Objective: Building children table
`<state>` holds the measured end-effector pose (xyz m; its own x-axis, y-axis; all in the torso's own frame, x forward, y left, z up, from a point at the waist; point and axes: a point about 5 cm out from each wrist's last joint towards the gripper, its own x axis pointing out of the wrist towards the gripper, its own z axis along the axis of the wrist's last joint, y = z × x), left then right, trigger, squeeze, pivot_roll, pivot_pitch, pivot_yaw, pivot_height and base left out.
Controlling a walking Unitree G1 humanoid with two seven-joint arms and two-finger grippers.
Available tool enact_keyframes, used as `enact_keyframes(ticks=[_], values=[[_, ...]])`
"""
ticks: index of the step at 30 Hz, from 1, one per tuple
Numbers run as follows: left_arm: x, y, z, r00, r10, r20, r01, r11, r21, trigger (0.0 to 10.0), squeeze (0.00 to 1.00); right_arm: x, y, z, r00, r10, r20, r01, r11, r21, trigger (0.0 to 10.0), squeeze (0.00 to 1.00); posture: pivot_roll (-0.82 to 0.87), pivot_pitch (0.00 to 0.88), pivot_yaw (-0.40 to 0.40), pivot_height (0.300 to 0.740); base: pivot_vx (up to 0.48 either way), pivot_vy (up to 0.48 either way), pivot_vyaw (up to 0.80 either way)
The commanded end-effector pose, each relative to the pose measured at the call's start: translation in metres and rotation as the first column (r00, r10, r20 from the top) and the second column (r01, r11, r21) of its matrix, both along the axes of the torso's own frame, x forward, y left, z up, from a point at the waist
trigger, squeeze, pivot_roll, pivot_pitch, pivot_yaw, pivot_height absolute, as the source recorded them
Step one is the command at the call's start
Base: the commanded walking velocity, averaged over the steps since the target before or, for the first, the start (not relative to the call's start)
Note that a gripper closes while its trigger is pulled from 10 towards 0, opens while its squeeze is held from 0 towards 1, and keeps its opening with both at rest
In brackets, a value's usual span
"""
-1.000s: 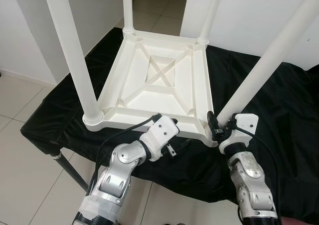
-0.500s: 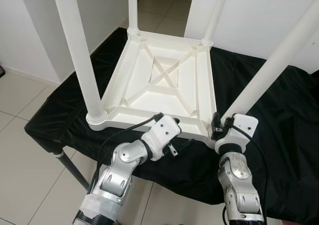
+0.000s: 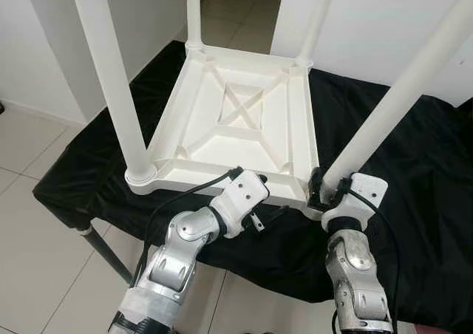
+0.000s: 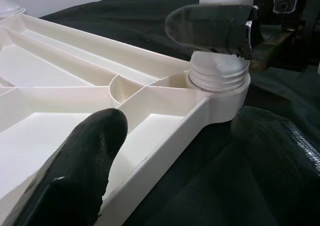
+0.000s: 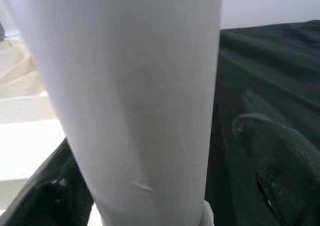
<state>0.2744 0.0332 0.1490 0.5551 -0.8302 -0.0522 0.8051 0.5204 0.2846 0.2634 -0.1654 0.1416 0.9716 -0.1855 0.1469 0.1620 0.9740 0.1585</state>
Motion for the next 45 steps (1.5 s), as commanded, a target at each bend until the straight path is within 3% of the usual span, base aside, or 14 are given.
enact_keyframes(ticks=[1,13,14,15,21,22,23,24,25,40,41,43,44,45], values=[[0.002,-0.001,0.0,0.998,0.062,-0.002,-0.062,0.998,-0.014,10.0,0.0,-0.002,-0.007,-0.006,1.0,0.009,-0.005,-0.009,1.0,0.003,10.0,1.0,0.04,0.101,-0.066,0.74,0.0,0.0,0.0],[0.003,-0.002,0.001,0.998,0.057,-0.001,-0.057,0.998,-0.013,10.0,0.0,0.001,-0.014,-0.007,0.98,0.199,0.006,-0.199,0.98,-0.021,10.0,1.0,0.03,0.103,-0.053,0.74,0.0,0.0,0.0],[0.004,-0.002,0.001,0.998,0.056,0.0,-0.056,0.998,-0.012,10.0,0.0,0.003,-0.016,-0.005,0.969,0.248,0.013,-0.248,0.968,-0.045,10.0,0.62,0.03,0.102,-0.052,0.74,0.0,0.0,0.0],[0.004,-0.002,0.001,0.998,0.055,0.002,-0.055,0.998,-0.011,10.0,0.0,0.006,-0.019,-0.002,0.954,0.3,0.016,-0.298,0.952,-0.072,10.0,0.0,0.03,0.098,-0.053,0.74,0.0,0.0,0.0],[0.005,-0.003,0.001,0.998,0.055,0.004,-0.055,0.998,-0.01,10.0,0.0,0.014,-0.027,0.003,0.912,0.41,-0.004,-0.406,0.903,-0.137,10.0,0.0,0.03,0.096,-0.054,0.74,0.0,0.0,0.0],[0.005,-0.003,0.001,0.998,0.056,0.005,-0.056,0.998,-0.01,10.0,0.0,0.015,-0.028,0.002,0.901,0.433,-0.019,-0.43,0.889,-0.159,9.5,0.0,0.03,0.095,-0.054,0.74,0.0,0.0,0.0],[0.006,-0.003,0.002,0.998,0.056,0.006,-0.056,0.998,-0.01,10.0,0.0,0.017,-0.028,0.0,0.89,0.454,-0.035,-0.453,0.874,-0.177,4.9,0.0,0.03,0.094,-0.054,0.74,0.0,0.0,0.0],[0.006,-0.003,0.002,0.998,0.056,0.006,-0.056,0.998,-0.01,10.0,0.0,0.017,-0.028,0.0,0.89,0.454,-0.035,-0.453,0.874,-0.177,4.9,0.0,0.03,0.094,-0.054,0.74,0.0,0.0,0.0],[0.006,-0.004,0.002,0.998,0.058,0.007,-0.058,0.998,-0.011,10.0,0.0,0.018,-0.028,-0.003,0.872,0.486,-0.057,-0.487,0.852,-0.194,0.0,0.0,0.04,0.093,-0.058,0.74,0.0,0.0,0.0],[0.004,-0.002,0.001,0.998,0.069,0.005,-0.069,0.998,-0.012,10.0,0.0,0.015,-0.027,-0.017,0.823,0.558,-0.108,-0.568,0.802,-0.185,0.0,0.0,0.04,0.1,-0.062,0.74,0.0,0.0,0.0],[0.004,-0.002,0.001,0.998,0.068,0.005,-0.068,0.998,-0.011,10.0,0.0,0.015,-0.028,-0.017,0.827,0.552,-0.11,-0.563,0.807,-0.181,2.4,0.0,0.04,0.102,-0.061,0.74,0.0,0.0,0.0],[0.004,-0.002,0.001,0.998,0.068,0.005,-0.068,0.998,-0.011,10.0,0.0,0.015,-0.028,-0.017,0.827,0.552,-0.11,-0.563,0.807,-0.181,2.4,0.0,0.04,0.102,-0.061,0.74,0.0,0.0,0.0],[0.004,-0.002,0.001,0.998,0.068,0.004,-0.068,0.998,-0.011,10.0,0.0,0.014,-0.028,-0.018,0.832,0.544,-0.108,-0.555,0.813,-0.176,10.0,0.0,0.04,0.103,-0.058,0.74,0.0,0.0,0.0],[0.004,-0.002,0.001,0.998,0.067,0.003,-0.067,0.998,-0.009,10.0,0.0,0.014,-0.028,-0.019,0.842,0.529,-0.109,-0.54,0.825,-0.166,10.0,0.0,0.04,0.103,-0.056,0.74,0.0,0.0,0.0]])
